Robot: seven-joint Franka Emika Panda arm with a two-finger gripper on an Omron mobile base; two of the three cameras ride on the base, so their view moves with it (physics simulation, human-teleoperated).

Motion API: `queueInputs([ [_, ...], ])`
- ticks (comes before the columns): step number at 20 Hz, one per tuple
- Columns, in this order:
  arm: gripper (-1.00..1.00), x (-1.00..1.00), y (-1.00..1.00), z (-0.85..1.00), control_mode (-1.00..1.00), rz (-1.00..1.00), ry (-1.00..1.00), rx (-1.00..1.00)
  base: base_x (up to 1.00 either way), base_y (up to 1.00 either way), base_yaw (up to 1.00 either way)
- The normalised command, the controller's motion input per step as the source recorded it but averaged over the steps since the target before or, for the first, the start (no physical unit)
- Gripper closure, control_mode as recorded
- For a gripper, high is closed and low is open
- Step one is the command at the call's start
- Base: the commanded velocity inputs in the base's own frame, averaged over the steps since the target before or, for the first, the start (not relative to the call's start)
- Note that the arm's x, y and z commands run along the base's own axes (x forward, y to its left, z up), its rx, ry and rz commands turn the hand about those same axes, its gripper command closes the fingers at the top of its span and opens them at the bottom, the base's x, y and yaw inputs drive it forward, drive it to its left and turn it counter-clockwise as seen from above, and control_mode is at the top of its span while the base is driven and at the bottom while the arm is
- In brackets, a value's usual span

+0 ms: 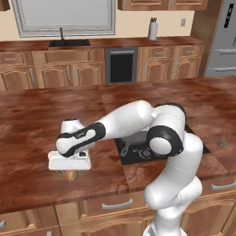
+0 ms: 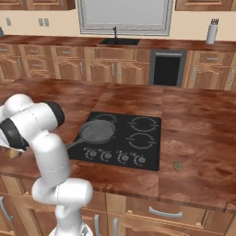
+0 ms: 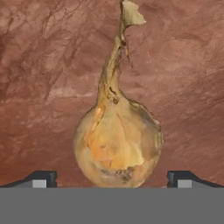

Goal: Put the garlic and onion in the pan. Then turn on the front left burner and set the heat to medium.

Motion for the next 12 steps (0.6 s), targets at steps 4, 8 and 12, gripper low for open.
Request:
queueInputs([
  [4,-1.0,-0.36,-0.21,-0.32,-1.0,-0.14,-0.05,0.0,0.0,0.0,0.0],
  [8,-1.0,-0.13,-0.11,-0.22,-1.0,-0.06,-0.13,-0.01,0.0,0.0,0.0],
  [12,-1.0,0.02,0.0,-0.01,-1.0,0.0,-0.18,-0.05,0.0,0.0,0.0],
])
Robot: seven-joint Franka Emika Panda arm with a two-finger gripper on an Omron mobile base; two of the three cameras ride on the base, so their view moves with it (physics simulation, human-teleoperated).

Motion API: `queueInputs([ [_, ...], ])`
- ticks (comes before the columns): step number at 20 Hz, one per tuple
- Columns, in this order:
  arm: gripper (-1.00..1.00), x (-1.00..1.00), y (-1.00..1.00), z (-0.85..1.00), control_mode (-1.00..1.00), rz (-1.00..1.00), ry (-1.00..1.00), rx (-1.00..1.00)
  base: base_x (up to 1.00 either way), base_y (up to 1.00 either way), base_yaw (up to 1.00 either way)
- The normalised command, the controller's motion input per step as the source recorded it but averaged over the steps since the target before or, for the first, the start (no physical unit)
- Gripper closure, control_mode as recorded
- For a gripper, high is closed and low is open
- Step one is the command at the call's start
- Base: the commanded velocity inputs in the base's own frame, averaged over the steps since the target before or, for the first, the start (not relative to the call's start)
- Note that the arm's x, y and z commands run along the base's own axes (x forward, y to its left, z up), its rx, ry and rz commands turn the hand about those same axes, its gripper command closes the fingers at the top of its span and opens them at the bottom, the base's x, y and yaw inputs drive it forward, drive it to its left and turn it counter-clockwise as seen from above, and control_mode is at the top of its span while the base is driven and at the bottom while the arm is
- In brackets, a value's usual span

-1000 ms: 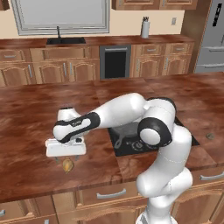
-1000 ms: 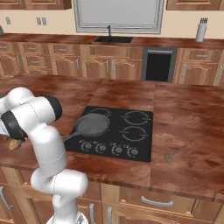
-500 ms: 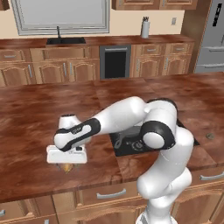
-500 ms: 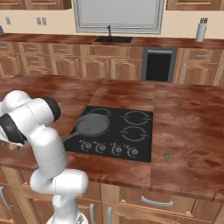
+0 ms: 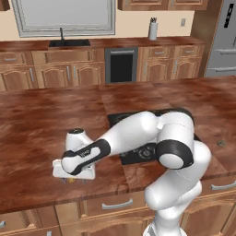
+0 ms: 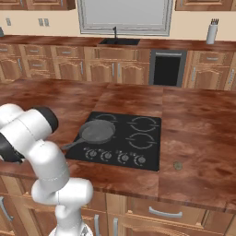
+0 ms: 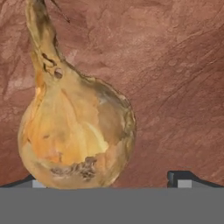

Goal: Put the garlic and onion in the pan. Then turn on the front left burner and set the heat to medium.

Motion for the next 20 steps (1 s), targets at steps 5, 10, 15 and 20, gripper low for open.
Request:
queueInputs([
  [5,-1.0,0.14,0.01,0.0,-1.0,0.01,-0.18,-0.07,0.0,0.0,0.0],
  [10,-1.0,0.2,0.0,0.0,-1.0,0.06,-0.3,-0.05,0.0,0.0,0.0],
  [15,-1.0,0.23,0.01,0.0,-1.0,0.07,-0.23,-0.08,0.0,0.0,0.0],
  [20,-1.0,0.25,0.03,0.0,-1.0,0.06,-0.12,-0.04,0.0,0.0,0.0],
])
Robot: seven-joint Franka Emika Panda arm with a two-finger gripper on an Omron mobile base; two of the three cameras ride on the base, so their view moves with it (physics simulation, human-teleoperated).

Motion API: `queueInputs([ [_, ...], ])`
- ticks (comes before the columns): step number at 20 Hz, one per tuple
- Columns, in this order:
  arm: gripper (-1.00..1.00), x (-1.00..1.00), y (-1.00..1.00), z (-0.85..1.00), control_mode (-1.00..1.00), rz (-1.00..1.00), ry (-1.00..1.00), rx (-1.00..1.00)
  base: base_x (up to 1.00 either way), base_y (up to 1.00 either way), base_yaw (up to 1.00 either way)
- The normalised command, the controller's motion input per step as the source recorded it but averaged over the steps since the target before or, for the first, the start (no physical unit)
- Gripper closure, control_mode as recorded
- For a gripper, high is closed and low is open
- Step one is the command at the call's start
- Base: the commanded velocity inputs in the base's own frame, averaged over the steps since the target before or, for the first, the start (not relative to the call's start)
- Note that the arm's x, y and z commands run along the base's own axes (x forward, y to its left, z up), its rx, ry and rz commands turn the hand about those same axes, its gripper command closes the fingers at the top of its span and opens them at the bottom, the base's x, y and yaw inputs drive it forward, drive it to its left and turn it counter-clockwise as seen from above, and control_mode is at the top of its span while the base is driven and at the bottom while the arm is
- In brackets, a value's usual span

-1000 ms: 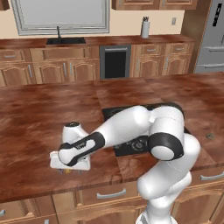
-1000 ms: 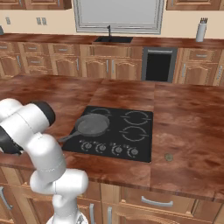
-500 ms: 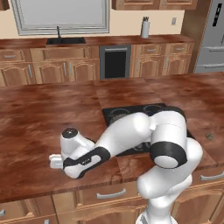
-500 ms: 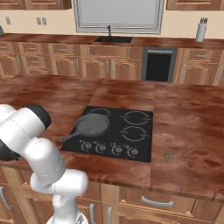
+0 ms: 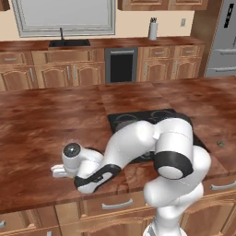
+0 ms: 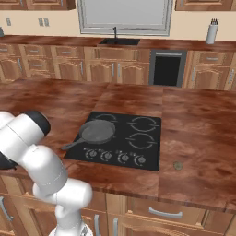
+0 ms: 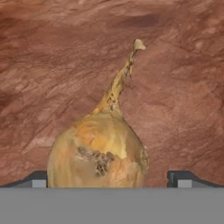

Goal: Put the garlic and onion in the pan. Then turn on the front left burner and set the heat to medium.

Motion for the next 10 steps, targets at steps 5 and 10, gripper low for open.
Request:
queueInputs([
  [5,1.0,0.13,0.01,0.0,-1.0,0.06,-0.09,0.0,0.0,0.0,0.0],
  [10,1.0,-0.11,-0.07,0.08,-1.0,0.0,-0.21,0.0,0.0,0.0,0.0],
])
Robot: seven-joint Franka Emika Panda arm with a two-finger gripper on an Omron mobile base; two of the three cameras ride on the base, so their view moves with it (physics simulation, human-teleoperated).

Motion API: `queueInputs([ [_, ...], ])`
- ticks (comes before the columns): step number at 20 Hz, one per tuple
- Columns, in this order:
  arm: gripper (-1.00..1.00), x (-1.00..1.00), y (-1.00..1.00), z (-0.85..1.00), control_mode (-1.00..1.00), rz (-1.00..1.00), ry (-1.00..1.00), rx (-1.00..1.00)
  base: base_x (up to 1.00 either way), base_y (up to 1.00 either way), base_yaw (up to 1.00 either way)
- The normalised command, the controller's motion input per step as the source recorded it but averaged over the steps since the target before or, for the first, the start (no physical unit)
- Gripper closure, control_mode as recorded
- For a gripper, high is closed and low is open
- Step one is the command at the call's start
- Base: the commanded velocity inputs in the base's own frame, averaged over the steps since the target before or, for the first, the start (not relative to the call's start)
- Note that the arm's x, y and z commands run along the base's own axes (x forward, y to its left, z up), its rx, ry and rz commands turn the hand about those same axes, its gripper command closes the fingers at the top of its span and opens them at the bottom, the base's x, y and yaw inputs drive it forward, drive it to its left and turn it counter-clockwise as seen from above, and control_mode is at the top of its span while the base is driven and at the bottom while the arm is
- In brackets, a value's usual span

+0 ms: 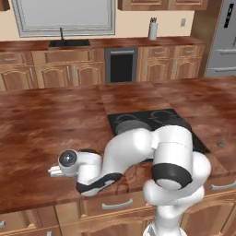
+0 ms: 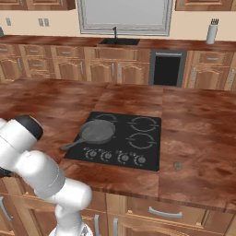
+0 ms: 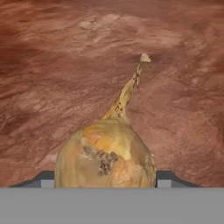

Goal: Put the garlic and onion in the pan. Then turn on the front left burner and set the heat to medium.

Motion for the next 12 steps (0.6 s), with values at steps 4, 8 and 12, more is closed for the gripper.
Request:
queueInputs([
  [4,1.0,-0.37,-0.36,0.6,-1.0,0.0,-0.36,0.0,0.0,0.0,0.0],
  [8,1.0,-0.12,-0.45,0.98,-1.0,0.0,-0.28,0.06,0.0,0.0,0.0],
  [12,1.0,0.0,-0.59,1.0,-1.0,0.0,-0.04,0.14,0.0,0.0,0.0],
])
